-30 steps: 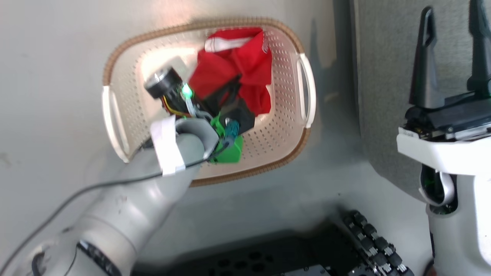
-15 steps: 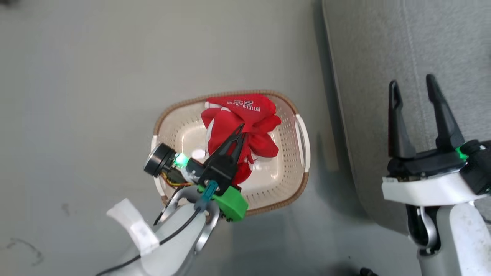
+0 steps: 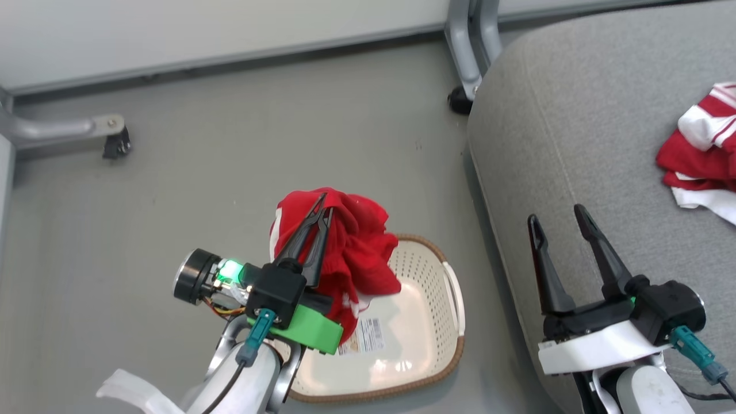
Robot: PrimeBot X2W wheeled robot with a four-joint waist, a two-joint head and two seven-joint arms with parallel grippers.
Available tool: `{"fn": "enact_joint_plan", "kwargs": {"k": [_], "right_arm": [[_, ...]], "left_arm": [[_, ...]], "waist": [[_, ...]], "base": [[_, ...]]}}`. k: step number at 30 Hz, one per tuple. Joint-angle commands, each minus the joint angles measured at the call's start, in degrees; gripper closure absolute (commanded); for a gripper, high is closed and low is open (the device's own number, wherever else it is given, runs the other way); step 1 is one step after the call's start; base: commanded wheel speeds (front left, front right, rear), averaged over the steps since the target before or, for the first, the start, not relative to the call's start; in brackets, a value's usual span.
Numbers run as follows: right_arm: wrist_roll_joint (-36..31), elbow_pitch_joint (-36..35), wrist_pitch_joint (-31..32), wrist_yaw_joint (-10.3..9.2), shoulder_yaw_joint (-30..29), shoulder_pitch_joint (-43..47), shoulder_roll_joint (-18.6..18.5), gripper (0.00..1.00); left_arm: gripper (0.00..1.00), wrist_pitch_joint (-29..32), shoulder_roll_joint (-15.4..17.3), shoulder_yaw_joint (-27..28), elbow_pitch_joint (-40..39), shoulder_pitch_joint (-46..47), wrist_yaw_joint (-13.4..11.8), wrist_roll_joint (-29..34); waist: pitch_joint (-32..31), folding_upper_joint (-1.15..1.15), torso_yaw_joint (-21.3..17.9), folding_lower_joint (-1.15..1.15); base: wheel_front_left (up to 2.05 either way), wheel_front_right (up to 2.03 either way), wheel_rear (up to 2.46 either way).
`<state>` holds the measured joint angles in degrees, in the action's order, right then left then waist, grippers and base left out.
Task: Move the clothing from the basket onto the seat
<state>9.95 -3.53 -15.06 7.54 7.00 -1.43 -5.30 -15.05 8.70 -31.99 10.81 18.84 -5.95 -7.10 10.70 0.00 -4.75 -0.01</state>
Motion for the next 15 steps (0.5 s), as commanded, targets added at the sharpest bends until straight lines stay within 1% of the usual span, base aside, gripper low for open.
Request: {"fn": "enact_joint_plan", "kwargs": {"k": [1,8,15], "right_arm": [[0.22,0.26,-0.18,-0.10,0.36,1.19,-0.39,0.00],[-0.13,0.31,-0.17,-0.10,2.13,3.09,-1.26,0.00],[0.67,0.97,-0.17,-0.10,7.72,1.85,-2.86,0.00]], "left_arm": [[1.00,-0.17,0.42,0.58,-0.80,-1.35,0.32,0.42],[1.00,-0.18,0.24,3.30,-5.15,-2.56,1.66,2.69],[1.00,-0.11,-0.56,3.01,-8.31,-0.19,4.60,3.83]], "waist": [[-6.53,0.00,-0.30,0.01],[-9.00,0.00,-0.83,0.01],[-9.66,0.00,-0.52,0.01]], "base": [[0.00,0.00,0.00],[0.00,0.00,0.00],[0.00,0.00,0.00]]}}
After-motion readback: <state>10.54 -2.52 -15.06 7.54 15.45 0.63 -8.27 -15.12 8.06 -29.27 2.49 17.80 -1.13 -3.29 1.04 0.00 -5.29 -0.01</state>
